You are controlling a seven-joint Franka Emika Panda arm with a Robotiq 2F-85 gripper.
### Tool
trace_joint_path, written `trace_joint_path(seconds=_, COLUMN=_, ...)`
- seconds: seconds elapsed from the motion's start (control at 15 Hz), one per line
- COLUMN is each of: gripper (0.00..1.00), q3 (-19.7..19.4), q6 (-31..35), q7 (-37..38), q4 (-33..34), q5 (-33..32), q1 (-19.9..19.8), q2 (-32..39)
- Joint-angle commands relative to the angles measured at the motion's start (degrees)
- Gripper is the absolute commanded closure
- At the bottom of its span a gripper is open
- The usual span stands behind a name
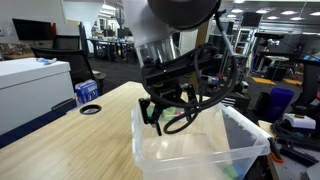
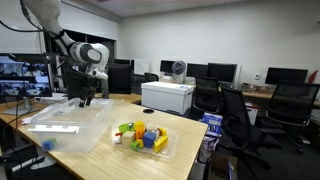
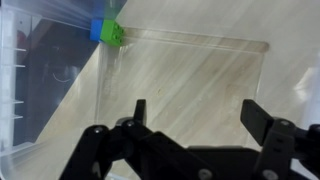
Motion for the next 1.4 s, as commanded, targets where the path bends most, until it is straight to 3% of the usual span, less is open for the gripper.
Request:
trace_joint_path(seconds=0.0, gripper=0.02, q3=-0.1, q6=-3.0, q7=-6.1, q4=6.6, q5=0.7, q1=-0.5, q2=8.5)
trace_joint_path(seconds=0.6, gripper=0.00, q3=-1.1, q6=-7.7, q7=-10.7, q4=27.1, q5=-1.3, q1=3.0, q2=23.0)
trace_joint_path(seconds=0.87, gripper=0.00, q3=-1.0, q6=-10.3, q7=-10.3, q4=31.5, q5=0.6, q1=3.3, q2=25.7)
trace_joint_path(seconds=1.13, gripper=0.00, q3=-2.2, q6=-5.6, q7=-7.4, q4=22.3, q5=2.5, q1=2.9, q2=20.8)
trace_joint_path(seconds=1.33, gripper=0.00, q3=-1.7, q6=8.5, q7=-10.6, q4=11.7, q5=3.3, q1=3.0, q2=15.8)
